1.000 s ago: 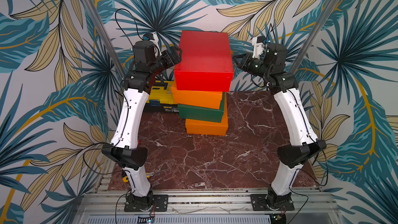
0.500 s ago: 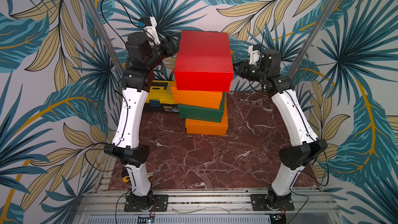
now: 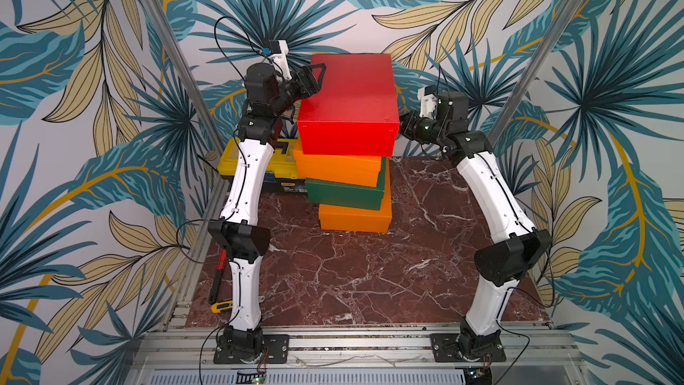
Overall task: Stack the shoeboxes
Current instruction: Move the shoebox to the shoebox.
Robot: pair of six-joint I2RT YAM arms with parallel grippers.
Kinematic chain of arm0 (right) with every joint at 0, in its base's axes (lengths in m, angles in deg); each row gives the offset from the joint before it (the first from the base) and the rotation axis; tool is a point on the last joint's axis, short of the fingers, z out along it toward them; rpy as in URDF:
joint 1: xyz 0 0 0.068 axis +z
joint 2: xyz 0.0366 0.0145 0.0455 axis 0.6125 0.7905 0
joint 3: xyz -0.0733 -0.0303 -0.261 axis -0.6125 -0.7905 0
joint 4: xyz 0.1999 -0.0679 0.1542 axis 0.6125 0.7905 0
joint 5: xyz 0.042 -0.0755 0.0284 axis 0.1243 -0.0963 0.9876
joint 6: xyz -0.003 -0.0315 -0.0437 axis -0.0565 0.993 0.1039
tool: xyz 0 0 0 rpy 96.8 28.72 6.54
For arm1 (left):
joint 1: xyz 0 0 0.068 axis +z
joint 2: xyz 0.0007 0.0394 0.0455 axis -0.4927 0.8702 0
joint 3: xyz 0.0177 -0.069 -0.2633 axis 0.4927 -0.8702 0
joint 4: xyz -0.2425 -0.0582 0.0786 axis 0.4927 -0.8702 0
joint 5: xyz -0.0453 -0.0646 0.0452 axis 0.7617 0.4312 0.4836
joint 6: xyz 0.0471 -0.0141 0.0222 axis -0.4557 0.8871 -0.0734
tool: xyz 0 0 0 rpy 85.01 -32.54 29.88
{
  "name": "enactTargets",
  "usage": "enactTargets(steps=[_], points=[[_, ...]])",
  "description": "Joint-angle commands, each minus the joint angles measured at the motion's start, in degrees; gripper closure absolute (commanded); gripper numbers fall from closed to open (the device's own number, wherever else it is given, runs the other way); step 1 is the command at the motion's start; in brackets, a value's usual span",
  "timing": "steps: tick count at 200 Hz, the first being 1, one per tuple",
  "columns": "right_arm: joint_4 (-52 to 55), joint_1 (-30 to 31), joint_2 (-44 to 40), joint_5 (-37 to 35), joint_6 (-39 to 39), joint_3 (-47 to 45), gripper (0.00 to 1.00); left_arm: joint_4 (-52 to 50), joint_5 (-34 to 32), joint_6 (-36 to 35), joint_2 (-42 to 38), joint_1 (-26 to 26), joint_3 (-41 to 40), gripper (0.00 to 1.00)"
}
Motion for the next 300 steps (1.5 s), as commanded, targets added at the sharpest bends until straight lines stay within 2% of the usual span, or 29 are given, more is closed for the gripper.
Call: enactTargets(steps=[1, 65, 107, 158, 194, 243, 283, 300], points=[[-1.8, 0.5, 1.7, 1.3, 0.2, -0.2, 1.00, 0.9, 2.3, 1.1, -0.7, 0.3, -1.8, 0.23], [-0.6, 1.3, 3.3, 1.6, 0.0, 2.9, 1.00, -0.1, 0.7, 0.5, -4.1, 0.3, -3.0, 0.23], [1.6, 1.3, -0.2, -0.9, 1.7, 2.7, 1.00, -2.6, -1.8, -2.9, -11.4, 0.3, -3.8, 0.23], [2.9, 1.3, -6.6, -4.6, 2.7, -0.6, 1.00, -4.8, -6.1, -6.3, -22.4, 0.3, -14.8, 0.22], [4.7, 1.3, -8.3, -7.3, 6.3, 3.8, 1.00, -7.6, -5.5, -6.3, -24.7, 0.3, -21.1, 0.23], [4.8, 1.3, -1.2, -3.4, 8.7, 15.5, 1.00, -10.3, -5.1, -7.1, -23.4, 0.3, -25.5, 0.22], [2.8, 1.5, 9.3, 5.3, 7.1, 27.0, 1.00, -11.6, -4.9, -8.0, -20.8, 0.3, -25.6, 0.21], [1.9, 1.8, 11.4, 7.3, 7.3, 28.0, 1.00, -11.9, -4.7, -8.1, -19.9, 0.3, -25.6, 0.21]])
